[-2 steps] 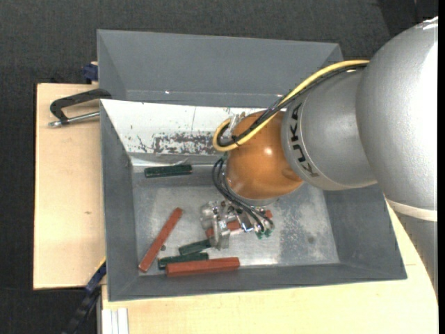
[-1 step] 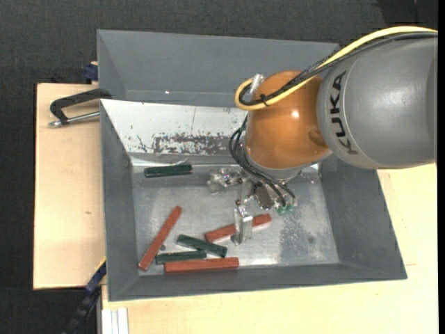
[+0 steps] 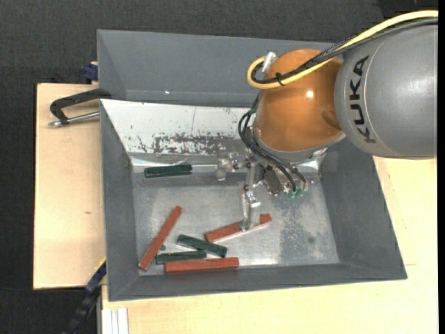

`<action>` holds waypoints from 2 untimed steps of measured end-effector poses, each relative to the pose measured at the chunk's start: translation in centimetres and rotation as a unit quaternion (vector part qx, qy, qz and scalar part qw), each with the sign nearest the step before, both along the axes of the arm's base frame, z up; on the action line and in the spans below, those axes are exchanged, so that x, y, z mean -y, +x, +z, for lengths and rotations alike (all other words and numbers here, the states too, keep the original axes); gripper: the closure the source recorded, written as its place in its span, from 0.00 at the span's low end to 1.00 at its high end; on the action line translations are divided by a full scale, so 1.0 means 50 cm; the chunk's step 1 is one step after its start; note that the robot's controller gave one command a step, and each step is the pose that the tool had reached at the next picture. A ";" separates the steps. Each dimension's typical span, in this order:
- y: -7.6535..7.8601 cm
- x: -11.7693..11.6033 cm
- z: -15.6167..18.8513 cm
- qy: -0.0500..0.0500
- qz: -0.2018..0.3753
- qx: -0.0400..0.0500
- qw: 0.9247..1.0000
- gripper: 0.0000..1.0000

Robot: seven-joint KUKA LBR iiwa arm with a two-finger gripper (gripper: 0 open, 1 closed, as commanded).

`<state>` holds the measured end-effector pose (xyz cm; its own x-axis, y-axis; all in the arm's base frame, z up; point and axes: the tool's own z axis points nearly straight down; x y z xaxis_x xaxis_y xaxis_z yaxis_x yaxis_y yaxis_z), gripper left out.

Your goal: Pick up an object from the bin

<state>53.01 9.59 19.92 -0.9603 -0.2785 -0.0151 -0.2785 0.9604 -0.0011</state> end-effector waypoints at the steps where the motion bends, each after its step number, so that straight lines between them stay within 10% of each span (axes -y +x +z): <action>1: -0.001 0.002 -0.050 -0.001 0.044 -0.003 0.999 0.00; 2: -0.038 0.011 -0.257 -0.001 0.050 -0.008 0.999 1.00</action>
Offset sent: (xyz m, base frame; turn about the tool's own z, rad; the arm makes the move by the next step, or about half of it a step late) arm -0.0197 -0.0063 -0.1292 -0.1012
